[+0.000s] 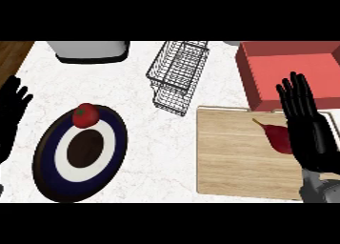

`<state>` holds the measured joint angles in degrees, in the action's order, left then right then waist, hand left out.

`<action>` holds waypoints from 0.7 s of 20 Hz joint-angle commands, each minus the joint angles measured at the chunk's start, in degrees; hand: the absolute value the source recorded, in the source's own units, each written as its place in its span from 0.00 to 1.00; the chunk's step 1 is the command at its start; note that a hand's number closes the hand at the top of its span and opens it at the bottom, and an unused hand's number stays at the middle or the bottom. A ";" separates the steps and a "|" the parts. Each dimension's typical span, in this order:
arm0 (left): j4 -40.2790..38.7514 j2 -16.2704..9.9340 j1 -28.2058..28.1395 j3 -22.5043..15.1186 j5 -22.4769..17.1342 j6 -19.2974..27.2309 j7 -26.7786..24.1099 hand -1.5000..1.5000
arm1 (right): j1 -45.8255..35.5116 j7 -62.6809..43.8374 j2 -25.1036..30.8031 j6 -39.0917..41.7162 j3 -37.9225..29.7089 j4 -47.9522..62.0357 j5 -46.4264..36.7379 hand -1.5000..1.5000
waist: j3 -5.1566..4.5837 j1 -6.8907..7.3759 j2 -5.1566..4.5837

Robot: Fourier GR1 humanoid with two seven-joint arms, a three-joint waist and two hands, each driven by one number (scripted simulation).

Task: Pick the pear from the tray and place it in the tiered basket

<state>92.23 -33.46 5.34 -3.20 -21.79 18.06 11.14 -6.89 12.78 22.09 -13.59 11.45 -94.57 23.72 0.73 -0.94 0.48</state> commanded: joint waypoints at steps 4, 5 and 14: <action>-1.13 3.71 1.14 -5.57 1.58 -3.60 -2.48 0.50 | -4.91 -0.35 5.58 24.26 3.58 -0.89 9.59 1.00 | -0.64 1.64 -1.07; -0.88 3.03 0.73 -5.35 0.64 -4.66 -1.54 0.50 | -5.75 -1.82 5.21 27.79 6.80 -4.06 11.13 1.00 | -0.68 2.34 -0.79; 0.17 6.40 -3.82 -7.09 1.13 -8.81 -2.30 0.50 | -6.34 0.34 10.68 23.60 -1.22 19.36 -3.57 0.00 | -0.69 1.58 -0.55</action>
<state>90.34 -27.59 3.95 -10.23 -20.87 10.75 8.25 -11.00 7.63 32.46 5.98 11.74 -82.04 24.03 -0.03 0.30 -0.23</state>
